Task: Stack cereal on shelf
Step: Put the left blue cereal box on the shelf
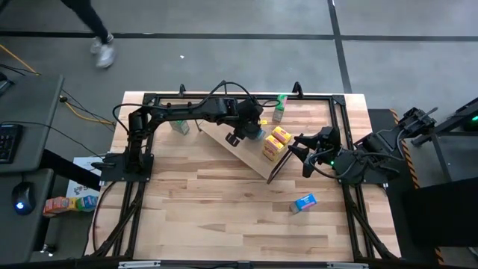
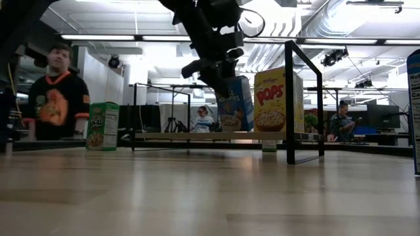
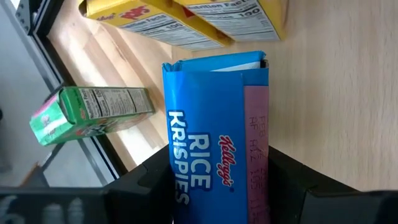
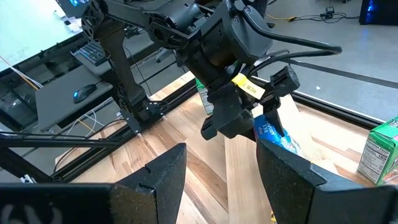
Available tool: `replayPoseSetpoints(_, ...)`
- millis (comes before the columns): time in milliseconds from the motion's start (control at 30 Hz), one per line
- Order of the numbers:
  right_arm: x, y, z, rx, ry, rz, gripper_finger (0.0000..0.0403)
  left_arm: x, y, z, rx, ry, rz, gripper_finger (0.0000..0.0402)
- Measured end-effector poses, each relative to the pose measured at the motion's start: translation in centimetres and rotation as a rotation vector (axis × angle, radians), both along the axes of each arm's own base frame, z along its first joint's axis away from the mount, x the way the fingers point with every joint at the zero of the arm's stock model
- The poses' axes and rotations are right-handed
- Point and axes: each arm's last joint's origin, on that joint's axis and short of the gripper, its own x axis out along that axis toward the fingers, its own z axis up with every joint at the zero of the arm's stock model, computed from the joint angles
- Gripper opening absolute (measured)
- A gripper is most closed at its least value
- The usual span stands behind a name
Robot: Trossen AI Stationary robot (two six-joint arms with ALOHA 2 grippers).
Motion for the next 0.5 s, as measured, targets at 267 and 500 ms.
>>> replayPoseSetpoints(267,0.0,-0.01,0.0,0.0,0.0,-0.001,0.0188,0.01,-0.03,0.0,-0.014,-0.002,-0.033,0.017)
replayPoseSetpoints(500,0.0,-0.01,0.0,0.0,0.0,0.0,0.0188,0.04,-0.11,0.0,-0.033,-0.008,-0.045,0.017)
